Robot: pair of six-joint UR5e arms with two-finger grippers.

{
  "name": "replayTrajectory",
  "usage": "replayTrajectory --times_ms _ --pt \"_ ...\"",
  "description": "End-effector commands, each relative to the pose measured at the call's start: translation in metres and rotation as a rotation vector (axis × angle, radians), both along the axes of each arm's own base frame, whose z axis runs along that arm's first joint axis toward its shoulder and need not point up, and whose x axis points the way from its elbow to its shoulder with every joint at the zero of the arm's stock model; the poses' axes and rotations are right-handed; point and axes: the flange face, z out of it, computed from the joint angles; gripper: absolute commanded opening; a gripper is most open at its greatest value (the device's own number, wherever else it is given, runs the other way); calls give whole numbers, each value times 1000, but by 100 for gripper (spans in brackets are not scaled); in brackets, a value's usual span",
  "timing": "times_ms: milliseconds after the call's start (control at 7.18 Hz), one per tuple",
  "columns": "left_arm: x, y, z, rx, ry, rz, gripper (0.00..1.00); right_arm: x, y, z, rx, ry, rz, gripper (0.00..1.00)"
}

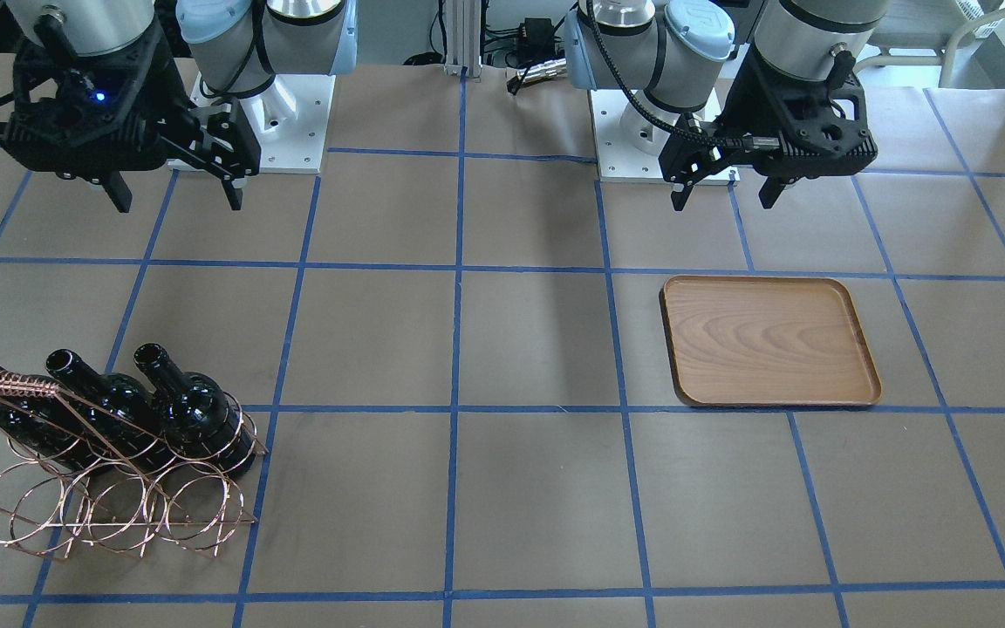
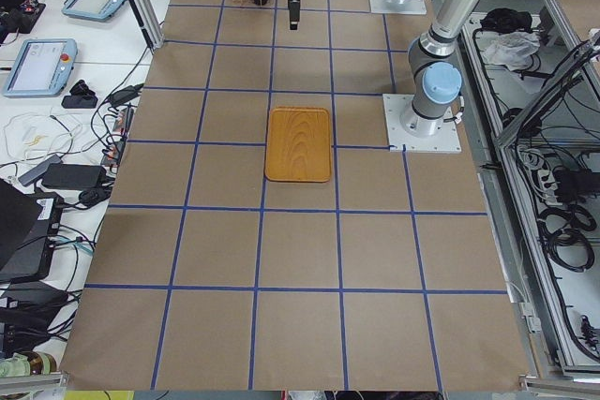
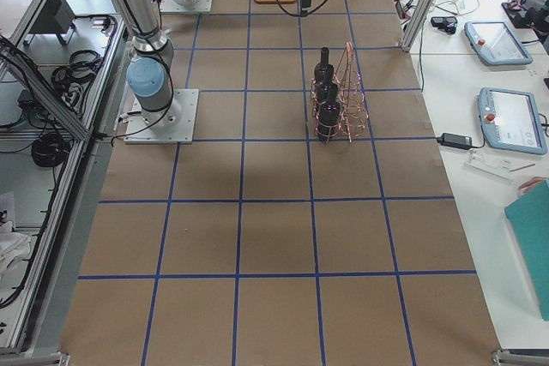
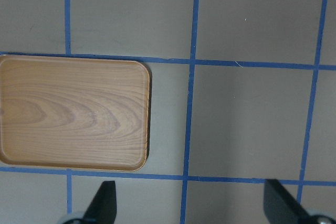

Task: Take wine from basket and place on tray
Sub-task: 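Move the right gripper over the copper wine rack toward the bottles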

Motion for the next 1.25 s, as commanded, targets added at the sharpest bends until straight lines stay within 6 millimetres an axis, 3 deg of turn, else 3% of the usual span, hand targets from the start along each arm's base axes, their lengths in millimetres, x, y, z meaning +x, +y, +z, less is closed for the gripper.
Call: replayTrajectory --times_ms 0,139,418,836,1115 --pt "0 -1 1 -7 2 0 100 -73 -8 -18 82 -15 -11 100" --pt "-1 -1 1 -7 5 0 100 -102 -16 -24 55 -31 -65 100" --pt "0 0 2 -7 -1 0 100 -126 -54 -64 54 -35 -88 100" --pt "1 2 5 -14 -1 3 100 -135 -93 -114 48 -43 -100 96" --pt "1 4 8 -24 1 3 100 -128 -104 -120 13 -41 -106 95"
